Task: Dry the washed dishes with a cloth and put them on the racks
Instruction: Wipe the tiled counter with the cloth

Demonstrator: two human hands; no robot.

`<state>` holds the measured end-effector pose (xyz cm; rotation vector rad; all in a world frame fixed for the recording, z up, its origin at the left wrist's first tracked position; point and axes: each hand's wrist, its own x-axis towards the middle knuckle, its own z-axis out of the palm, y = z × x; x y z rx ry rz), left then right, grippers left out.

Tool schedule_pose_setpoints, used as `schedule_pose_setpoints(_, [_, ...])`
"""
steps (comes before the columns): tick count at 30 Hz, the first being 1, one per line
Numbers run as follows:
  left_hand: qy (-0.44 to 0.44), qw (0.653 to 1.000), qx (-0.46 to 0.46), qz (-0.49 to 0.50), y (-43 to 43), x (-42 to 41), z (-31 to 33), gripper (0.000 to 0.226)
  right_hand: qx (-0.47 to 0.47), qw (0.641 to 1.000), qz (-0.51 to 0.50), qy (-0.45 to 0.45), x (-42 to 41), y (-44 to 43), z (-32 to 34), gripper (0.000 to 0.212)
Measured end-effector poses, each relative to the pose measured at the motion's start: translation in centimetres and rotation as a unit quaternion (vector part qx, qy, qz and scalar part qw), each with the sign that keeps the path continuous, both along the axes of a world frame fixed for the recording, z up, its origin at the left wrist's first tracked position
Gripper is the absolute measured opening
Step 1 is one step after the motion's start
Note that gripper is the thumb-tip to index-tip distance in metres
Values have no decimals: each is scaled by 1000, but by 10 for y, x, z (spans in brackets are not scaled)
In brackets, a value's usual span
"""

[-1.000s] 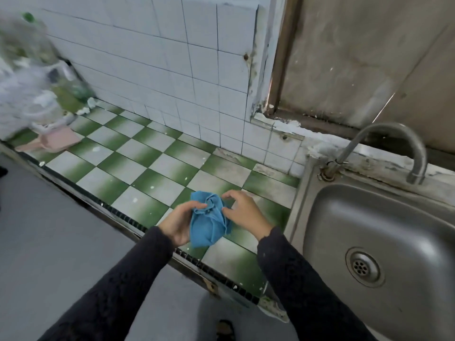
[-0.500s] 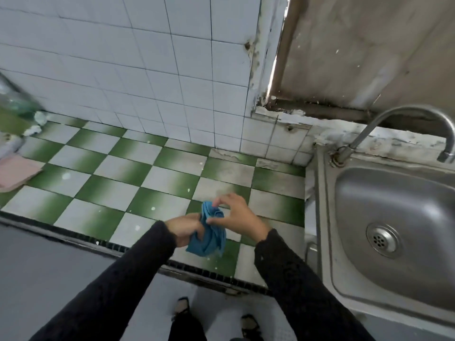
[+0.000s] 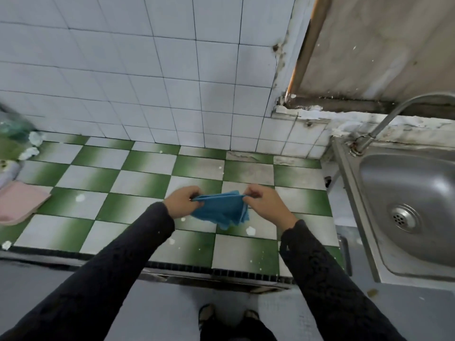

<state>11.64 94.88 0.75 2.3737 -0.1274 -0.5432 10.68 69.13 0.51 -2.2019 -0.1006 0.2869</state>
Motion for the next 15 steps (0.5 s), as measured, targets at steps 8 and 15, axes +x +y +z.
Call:
schedule_pose_setpoints(8, [-18,996,-73,44,7,11,10,10,-188,980,-18,-68,9,-1,10,18])
schedule_pose_setpoints(15, [-47,994,-83,-57,6,18,34,17,-276,957,-6,-89,17,8,18,24])
